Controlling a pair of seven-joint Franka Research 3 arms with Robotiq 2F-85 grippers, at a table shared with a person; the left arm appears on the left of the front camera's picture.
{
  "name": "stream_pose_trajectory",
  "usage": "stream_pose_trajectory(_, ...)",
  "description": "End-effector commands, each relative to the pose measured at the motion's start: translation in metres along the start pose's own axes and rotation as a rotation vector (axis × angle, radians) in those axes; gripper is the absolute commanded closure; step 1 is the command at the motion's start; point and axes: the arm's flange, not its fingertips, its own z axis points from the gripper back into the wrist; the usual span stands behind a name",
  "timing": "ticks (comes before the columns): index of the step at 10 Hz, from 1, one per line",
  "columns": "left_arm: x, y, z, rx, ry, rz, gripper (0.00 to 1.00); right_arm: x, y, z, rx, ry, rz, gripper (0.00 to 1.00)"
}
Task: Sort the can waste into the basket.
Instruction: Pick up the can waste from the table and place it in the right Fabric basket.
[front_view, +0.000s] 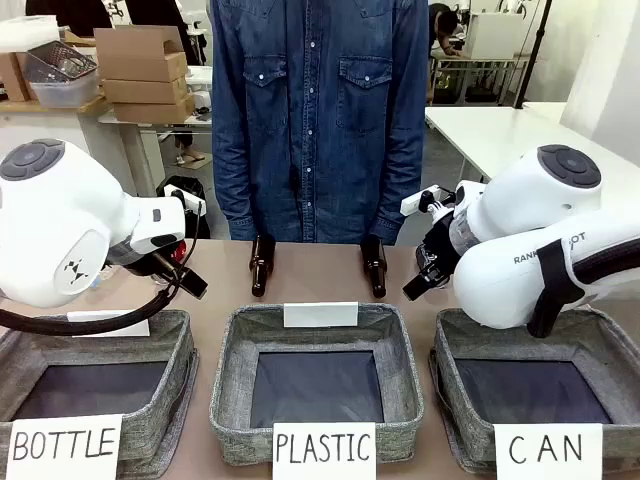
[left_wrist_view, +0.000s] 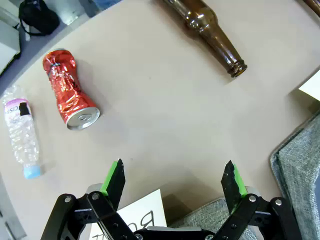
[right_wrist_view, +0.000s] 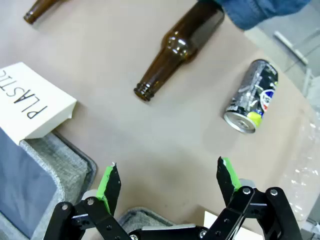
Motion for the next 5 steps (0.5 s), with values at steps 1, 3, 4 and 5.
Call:
stream_pose_trajectory(1,0.0,0.0,0.0,0.0,0.0,0.0,0.0,0.0001,0.0,0.0001,0.0,-0.001,0.0,0.0)
stream_pose_trajectory(3,0.0,0.0,0.0,0.0,0.0,0.0,0.0,0.0001,0.0,0.0001,0.0,-0.001,0.0,0.0)
stream_pose_trajectory(4,0.0,0.0,0.0,0.0,0.0,0.0,0.0,0.0001,0.0,0.0001,0.0,-0.001,0.0,0.0)
stream_pose_trajectory(5,0.0,0.0,0.0,0.0,0.0,0.0,0.0,0.0001,0.0,0.0001,0.0,-0.001,0.0,0.0)
